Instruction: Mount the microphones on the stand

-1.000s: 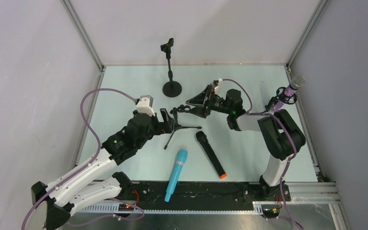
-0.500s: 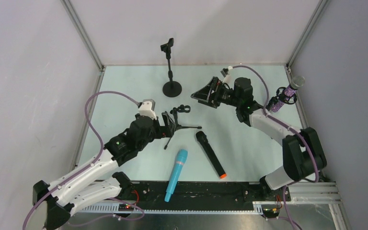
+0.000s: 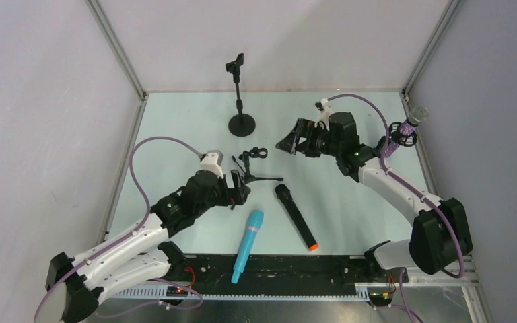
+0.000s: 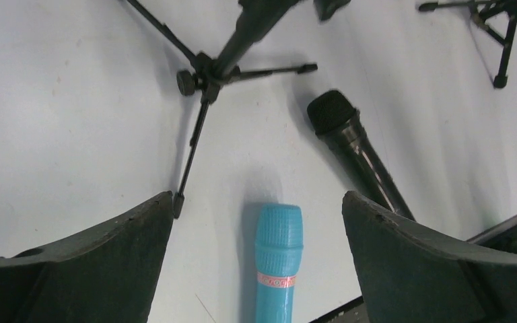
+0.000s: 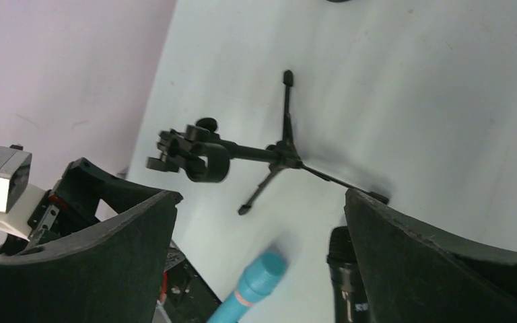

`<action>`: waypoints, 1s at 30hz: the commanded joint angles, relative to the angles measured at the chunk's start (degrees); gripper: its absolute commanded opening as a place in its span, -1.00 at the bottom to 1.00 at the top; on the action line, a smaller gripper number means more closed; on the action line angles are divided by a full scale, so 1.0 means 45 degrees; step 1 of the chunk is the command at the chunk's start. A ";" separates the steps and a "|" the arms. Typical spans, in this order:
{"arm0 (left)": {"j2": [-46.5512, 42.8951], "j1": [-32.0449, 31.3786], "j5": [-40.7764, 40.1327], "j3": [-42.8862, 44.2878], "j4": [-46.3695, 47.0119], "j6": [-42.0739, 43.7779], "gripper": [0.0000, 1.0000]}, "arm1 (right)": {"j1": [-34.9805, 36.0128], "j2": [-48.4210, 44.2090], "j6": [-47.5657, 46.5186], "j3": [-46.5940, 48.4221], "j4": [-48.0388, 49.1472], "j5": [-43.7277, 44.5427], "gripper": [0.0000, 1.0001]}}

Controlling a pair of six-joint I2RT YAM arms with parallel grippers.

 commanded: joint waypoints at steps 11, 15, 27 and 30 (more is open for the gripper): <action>-0.0374 -0.0250 0.2567 -0.2234 0.0202 -0.2127 0.97 | 0.0984 -0.0980 -0.2140 0.0421 -0.2727 0.2234 0.99; -0.0445 -0.0650 0.2613 -0.2748 0.0200 -0.2794 0.97 | 0.1167 -0.0961 -0.2076 0.0197 -0.2765 0.2380 0.99; 0.0311 -0.3632 0.1273 -0.3006 0.0170 -0.4042 0.97 | 0.1327 -0.1182 -0.1930 -0.0038 -0.2628 0.2429 0.99; 0.0683 -0.4313 0.0710 -0.2814 -0.0029 -0.4252 0.97 | 0.1301 -0.1324 -0.1966 -0.0038 -0.2648 0.2401 0.99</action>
